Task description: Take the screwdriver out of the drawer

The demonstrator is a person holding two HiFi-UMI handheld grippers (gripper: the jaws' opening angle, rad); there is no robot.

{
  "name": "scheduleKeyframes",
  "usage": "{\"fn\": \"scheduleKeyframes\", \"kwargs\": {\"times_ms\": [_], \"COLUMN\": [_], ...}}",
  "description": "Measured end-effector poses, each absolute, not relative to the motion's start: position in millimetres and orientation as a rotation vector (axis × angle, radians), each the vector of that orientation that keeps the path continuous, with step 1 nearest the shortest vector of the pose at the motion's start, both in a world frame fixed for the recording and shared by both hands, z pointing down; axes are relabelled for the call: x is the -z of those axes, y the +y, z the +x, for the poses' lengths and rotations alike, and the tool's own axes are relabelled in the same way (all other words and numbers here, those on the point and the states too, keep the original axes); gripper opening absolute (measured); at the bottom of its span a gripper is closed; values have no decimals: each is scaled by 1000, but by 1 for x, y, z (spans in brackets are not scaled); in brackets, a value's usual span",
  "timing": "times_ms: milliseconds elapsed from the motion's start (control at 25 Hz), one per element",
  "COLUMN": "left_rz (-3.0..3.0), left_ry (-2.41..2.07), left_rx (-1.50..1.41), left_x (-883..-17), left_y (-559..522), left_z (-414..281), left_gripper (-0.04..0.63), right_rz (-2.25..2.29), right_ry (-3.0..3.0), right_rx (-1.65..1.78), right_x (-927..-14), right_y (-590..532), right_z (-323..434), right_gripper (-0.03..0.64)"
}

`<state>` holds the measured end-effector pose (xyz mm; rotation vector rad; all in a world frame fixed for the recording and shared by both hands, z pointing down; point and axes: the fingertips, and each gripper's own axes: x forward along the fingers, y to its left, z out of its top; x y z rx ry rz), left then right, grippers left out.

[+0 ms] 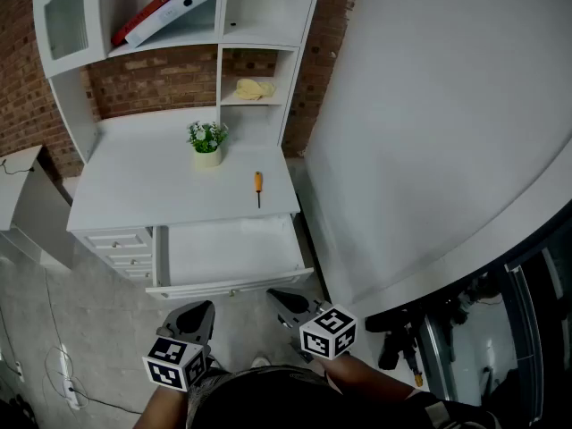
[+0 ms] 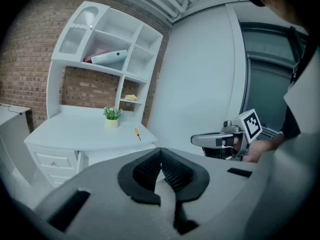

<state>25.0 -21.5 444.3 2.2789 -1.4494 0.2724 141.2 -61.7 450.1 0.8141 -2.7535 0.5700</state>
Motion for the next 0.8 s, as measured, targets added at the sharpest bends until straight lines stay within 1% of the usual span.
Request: {"fn": "scheduleKeyframes", "kwargs": {"times_ms": [800], "left_rz": [2282], "left_ry": [-1445], "left_rx": [-282], "left_x": [-444], "left_y": [-22], "left_z": [21], "left_gripper": [17], "right_rz": [812], "right_ry": [-2747], "right_rx": [-571], "right_x": [-450], "right_y": [-61], "right_z": [138], "right_gripper": [6]}}
